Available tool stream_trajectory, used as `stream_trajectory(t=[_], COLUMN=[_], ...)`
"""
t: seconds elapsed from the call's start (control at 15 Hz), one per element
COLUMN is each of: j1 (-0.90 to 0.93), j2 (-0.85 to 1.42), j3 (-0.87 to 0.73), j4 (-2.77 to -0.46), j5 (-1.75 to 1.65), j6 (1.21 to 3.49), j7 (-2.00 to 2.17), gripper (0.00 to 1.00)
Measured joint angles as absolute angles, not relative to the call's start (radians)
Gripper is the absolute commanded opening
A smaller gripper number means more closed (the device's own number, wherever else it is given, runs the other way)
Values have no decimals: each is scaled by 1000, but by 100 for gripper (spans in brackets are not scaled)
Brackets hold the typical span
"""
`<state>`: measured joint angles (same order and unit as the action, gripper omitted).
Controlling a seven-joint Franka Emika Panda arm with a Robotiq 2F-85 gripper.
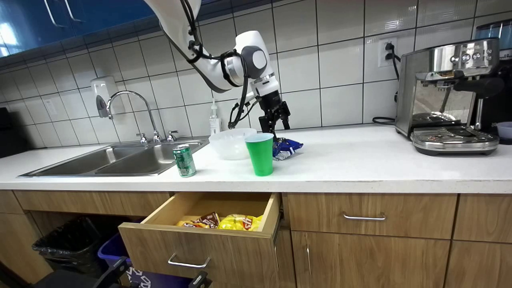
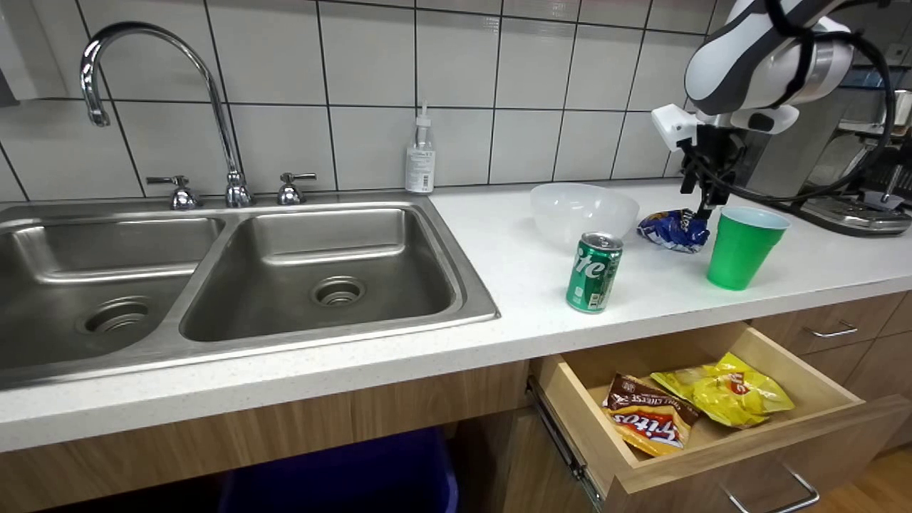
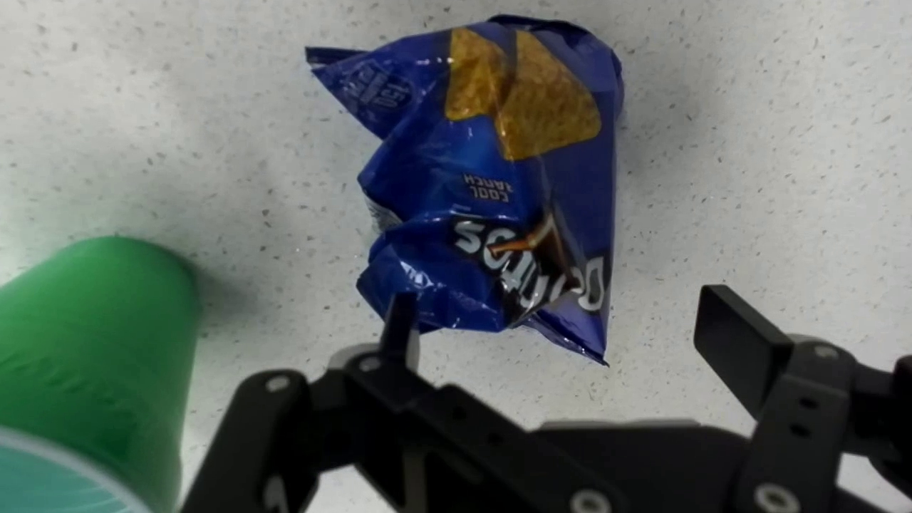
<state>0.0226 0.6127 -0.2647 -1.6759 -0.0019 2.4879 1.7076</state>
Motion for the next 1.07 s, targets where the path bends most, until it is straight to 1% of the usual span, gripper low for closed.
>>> stream_trajectory(t=[1.07], j1=[23], j2=[638], j3=[-265], j4=[-1653], j5=[-2], j6=[2488], j7=[1708], gripper=[100])
